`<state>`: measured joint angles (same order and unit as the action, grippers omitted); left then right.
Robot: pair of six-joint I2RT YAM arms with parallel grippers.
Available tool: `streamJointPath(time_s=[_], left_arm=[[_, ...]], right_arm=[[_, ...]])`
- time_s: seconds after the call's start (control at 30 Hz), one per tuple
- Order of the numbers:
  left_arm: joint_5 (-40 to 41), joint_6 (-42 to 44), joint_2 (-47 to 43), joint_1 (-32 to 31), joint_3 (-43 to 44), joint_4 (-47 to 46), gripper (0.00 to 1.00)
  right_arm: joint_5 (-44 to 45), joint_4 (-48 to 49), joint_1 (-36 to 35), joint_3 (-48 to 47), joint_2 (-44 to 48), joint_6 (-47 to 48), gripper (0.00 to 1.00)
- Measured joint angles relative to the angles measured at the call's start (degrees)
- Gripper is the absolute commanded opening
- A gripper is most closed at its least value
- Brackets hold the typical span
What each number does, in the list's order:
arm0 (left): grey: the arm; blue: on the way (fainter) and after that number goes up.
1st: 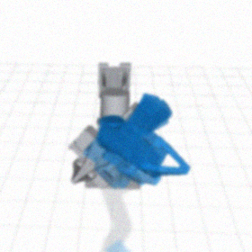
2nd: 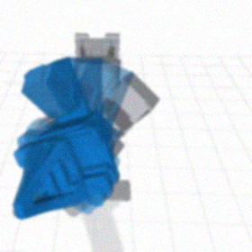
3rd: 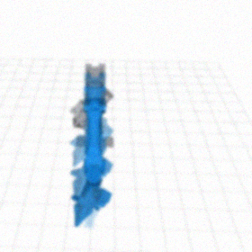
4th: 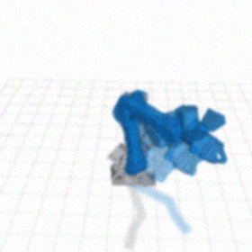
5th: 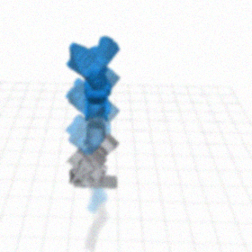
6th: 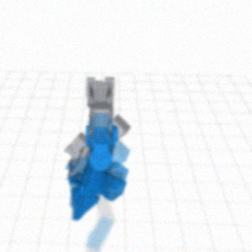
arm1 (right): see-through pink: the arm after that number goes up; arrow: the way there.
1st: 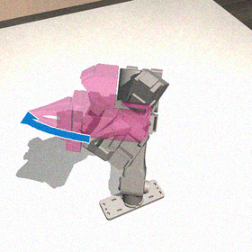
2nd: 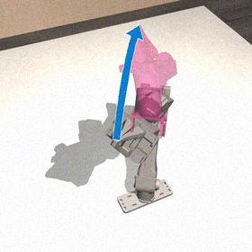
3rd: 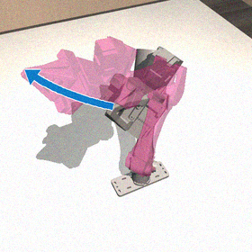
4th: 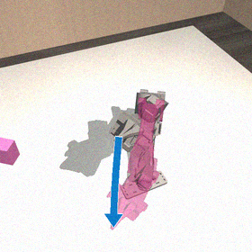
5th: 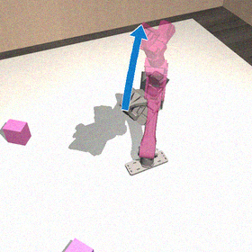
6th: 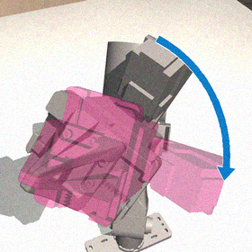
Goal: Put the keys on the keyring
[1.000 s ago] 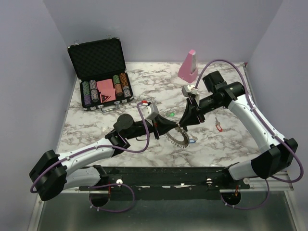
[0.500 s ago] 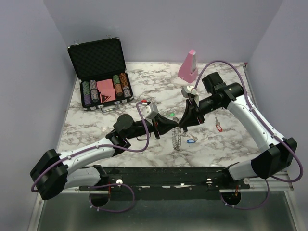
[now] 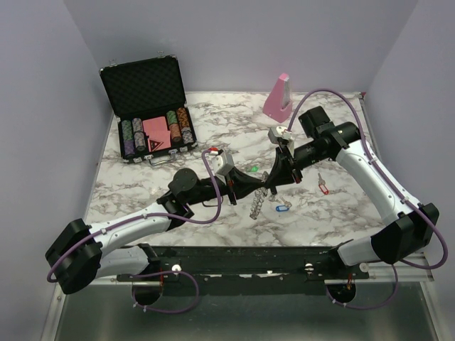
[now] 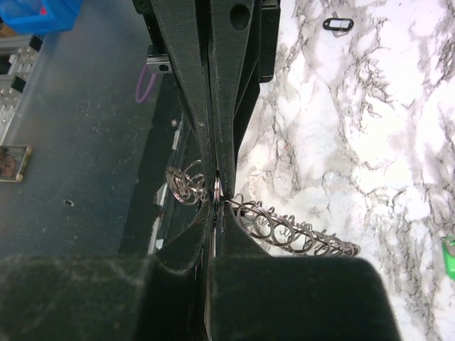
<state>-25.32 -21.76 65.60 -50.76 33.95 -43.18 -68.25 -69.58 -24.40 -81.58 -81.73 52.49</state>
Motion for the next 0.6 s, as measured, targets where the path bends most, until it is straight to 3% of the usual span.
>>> streamJointPath(time_s=[0.1, 0.27, 0.6], left_arm=[[0.0, -0.2, 0.0, 0.0, 0.0, 0.0, 0.01], [0.0, -0.7, 0.0, 0.0, 0.0, 0.0, 0.33], [-3.2, 0.5, -4.2, 1.5, 0.1, 4.8, 0.66]], right_arm=[[0.0, 0.1, 0.0, 0.0, 0.0, -0.1, 0.00], [0.1, 0.1, 0.0, 0.0, 0.0, -0.3, 0.00], [2.1, 0.9, -0.1, 0.3, 0.1, -0.6, 0.00]])
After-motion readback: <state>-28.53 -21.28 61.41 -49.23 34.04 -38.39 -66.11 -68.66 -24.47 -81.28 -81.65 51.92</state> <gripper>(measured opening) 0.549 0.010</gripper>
